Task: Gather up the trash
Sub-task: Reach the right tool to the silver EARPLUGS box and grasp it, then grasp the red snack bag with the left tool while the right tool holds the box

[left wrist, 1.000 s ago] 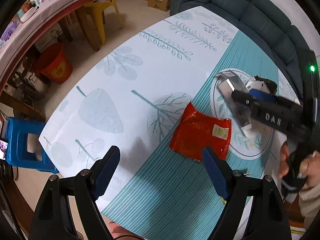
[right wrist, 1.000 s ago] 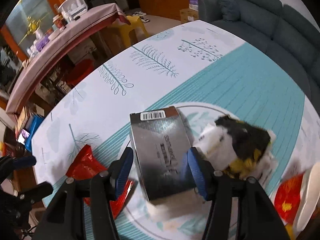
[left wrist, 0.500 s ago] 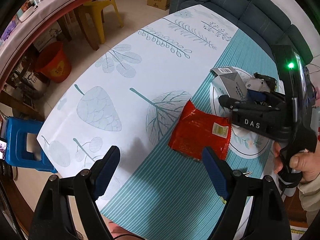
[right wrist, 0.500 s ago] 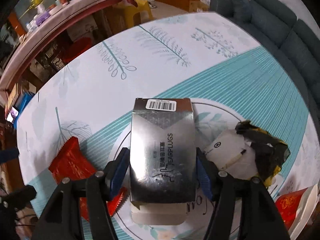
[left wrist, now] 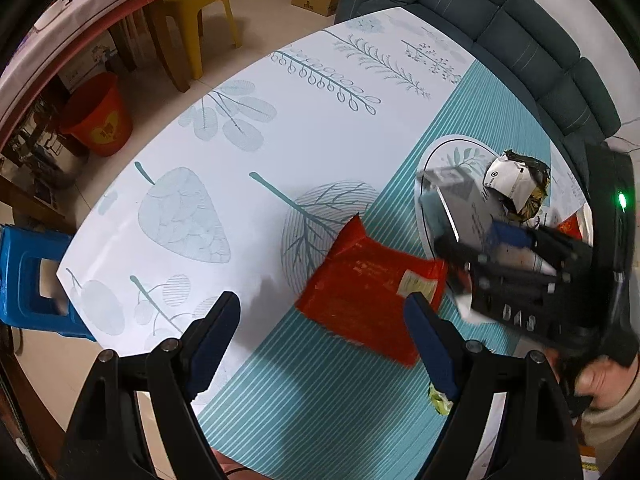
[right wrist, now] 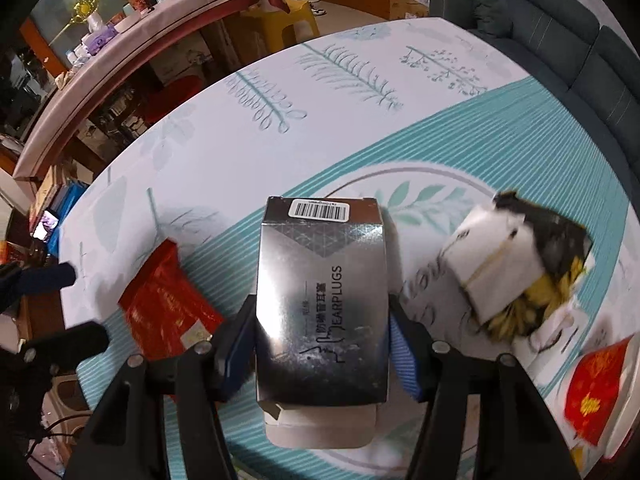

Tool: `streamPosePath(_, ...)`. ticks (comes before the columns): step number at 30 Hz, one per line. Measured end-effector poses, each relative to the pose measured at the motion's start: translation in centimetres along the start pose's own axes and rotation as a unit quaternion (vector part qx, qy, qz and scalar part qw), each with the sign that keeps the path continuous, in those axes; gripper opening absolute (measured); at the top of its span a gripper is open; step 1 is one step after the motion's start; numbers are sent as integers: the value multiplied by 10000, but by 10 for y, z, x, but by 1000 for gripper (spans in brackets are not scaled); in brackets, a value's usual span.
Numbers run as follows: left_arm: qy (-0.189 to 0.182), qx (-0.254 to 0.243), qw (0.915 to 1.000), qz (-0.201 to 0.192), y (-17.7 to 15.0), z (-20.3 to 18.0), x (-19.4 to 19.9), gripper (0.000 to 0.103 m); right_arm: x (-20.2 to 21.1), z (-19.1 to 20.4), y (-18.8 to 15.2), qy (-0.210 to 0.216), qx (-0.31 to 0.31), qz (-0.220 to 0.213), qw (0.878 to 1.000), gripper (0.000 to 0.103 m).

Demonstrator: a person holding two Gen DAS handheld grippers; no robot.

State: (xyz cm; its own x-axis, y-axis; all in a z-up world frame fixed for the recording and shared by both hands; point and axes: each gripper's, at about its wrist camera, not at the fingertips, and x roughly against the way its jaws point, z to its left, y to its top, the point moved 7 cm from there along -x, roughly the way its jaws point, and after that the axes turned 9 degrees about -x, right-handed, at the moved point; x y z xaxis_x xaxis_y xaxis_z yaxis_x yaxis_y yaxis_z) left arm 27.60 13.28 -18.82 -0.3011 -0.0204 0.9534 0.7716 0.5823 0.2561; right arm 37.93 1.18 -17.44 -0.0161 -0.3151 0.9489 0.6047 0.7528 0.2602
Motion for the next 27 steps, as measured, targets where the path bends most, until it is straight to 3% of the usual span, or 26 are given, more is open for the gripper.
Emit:
streamPosePath(15,-235,13,9991,343,11,-11,-26,83,19,2,-27,444,-456,-76,9979,61)
streamPosePath(22,-20,252,9977,631,15,-15,-46,83,18,-11,-28,511,-769,-89,9957,61)
streamPosePath(27,334,37,9963,796,15,-21,-58,83,16,-13,-30,567,-824,-74,9950,61)
